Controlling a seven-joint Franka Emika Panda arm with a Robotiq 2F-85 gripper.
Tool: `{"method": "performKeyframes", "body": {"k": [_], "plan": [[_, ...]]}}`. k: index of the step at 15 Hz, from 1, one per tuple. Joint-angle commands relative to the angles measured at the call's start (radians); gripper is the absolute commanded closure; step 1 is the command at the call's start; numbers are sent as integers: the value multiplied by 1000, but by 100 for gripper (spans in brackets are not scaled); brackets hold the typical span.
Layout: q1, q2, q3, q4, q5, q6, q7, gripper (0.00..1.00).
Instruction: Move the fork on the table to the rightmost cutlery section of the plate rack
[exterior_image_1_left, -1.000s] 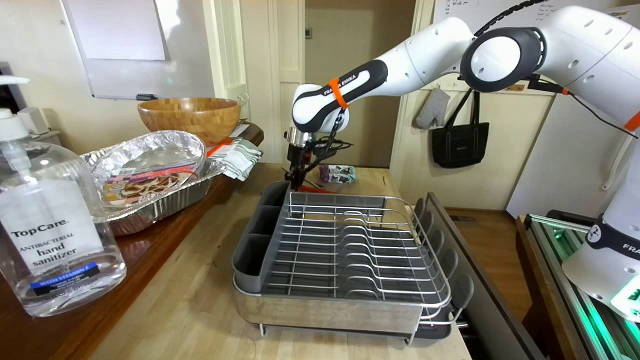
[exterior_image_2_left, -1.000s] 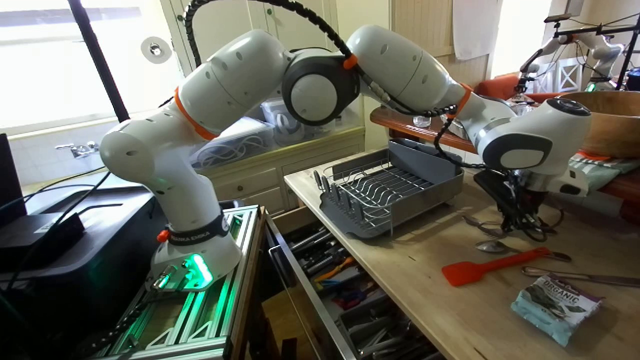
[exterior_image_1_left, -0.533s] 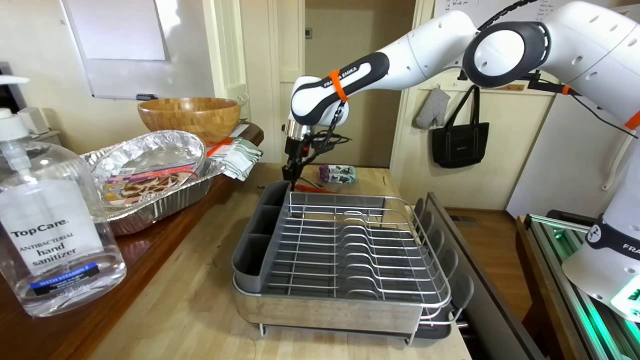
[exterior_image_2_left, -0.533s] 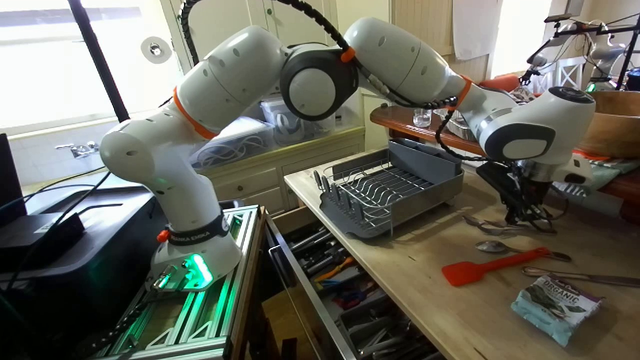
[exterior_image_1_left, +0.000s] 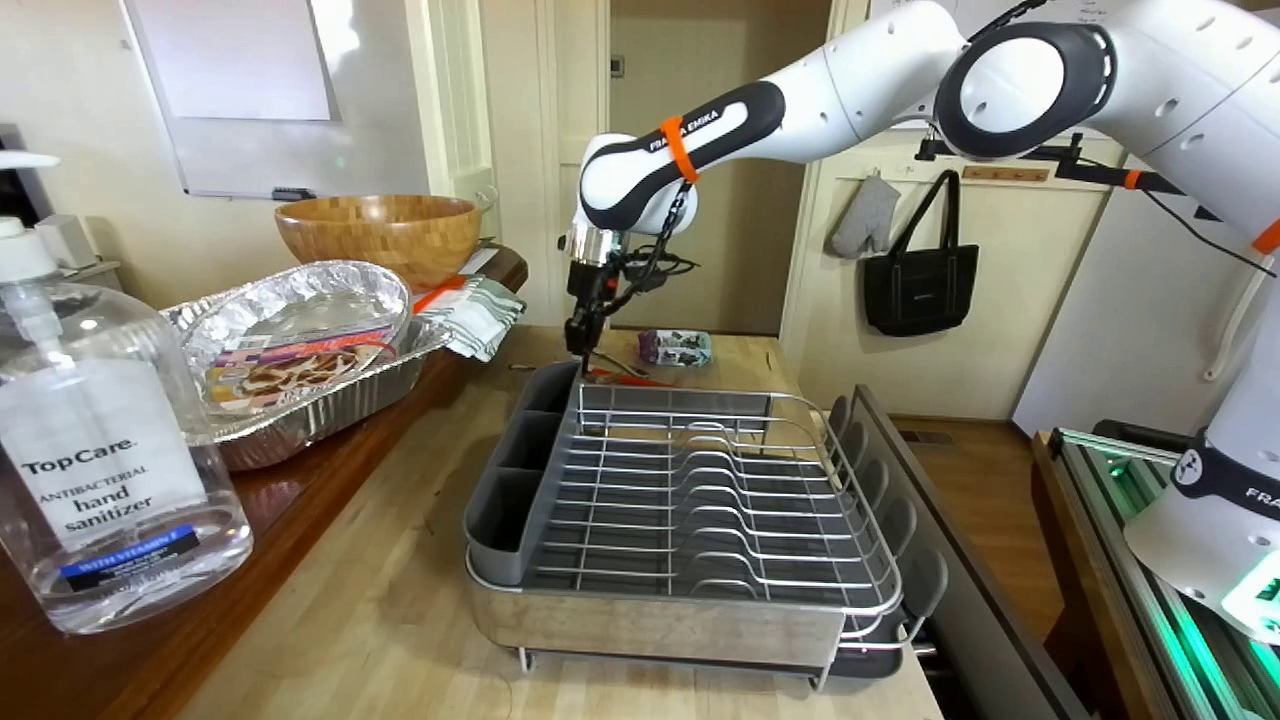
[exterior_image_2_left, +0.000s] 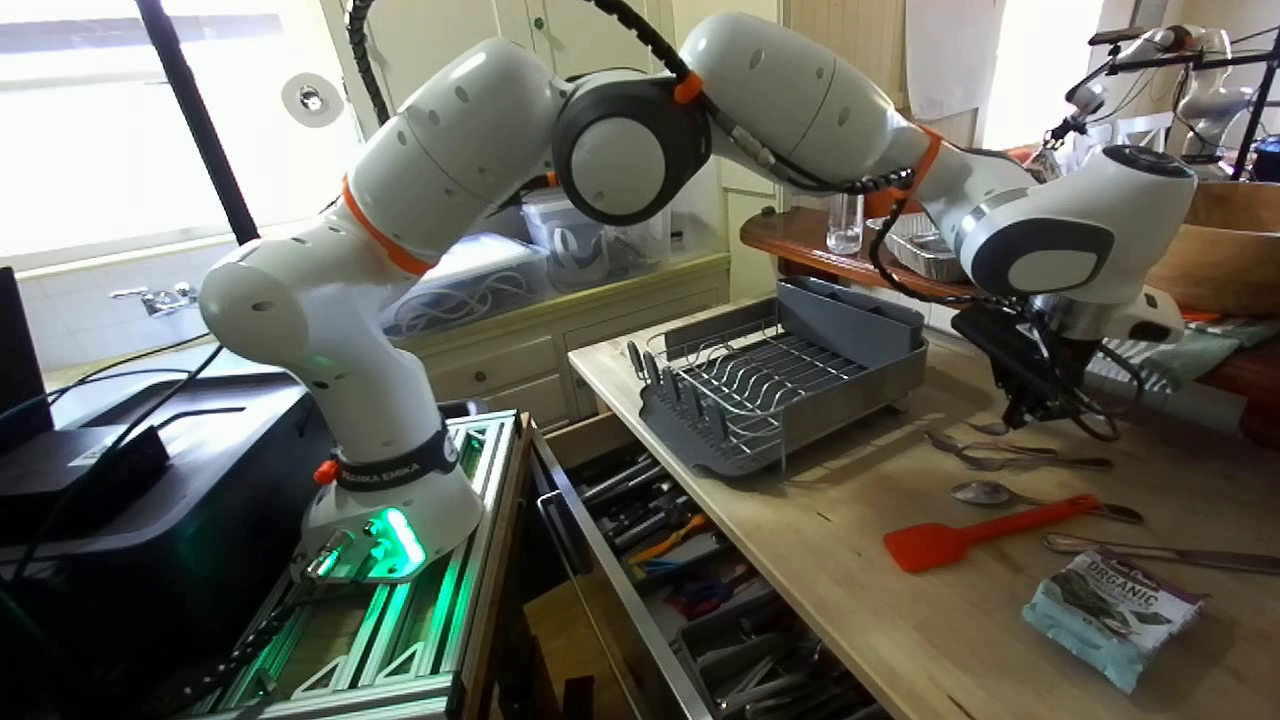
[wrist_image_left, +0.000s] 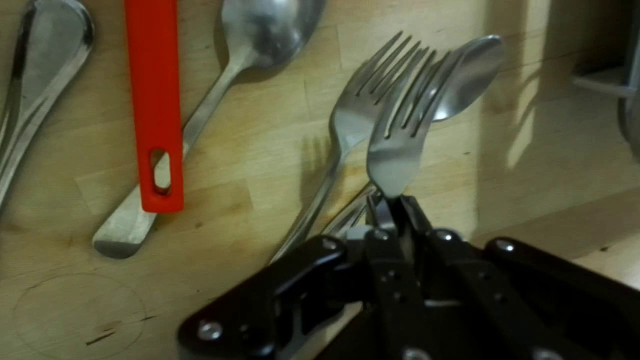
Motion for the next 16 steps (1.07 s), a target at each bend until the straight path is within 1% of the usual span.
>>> {"method": "performKeyframes", "body": {"k": [1, 5, 10, 16], "plan": [[-15, -92, 14, -84, -13, -106, -63, 98], [-4, -155, -5, -97, -34, -238, -96, 98], [7, -208, -24, -81, -79, -403, -129, 98], [12, -225, -22, -21, -114, -625, -250, 98]]}}
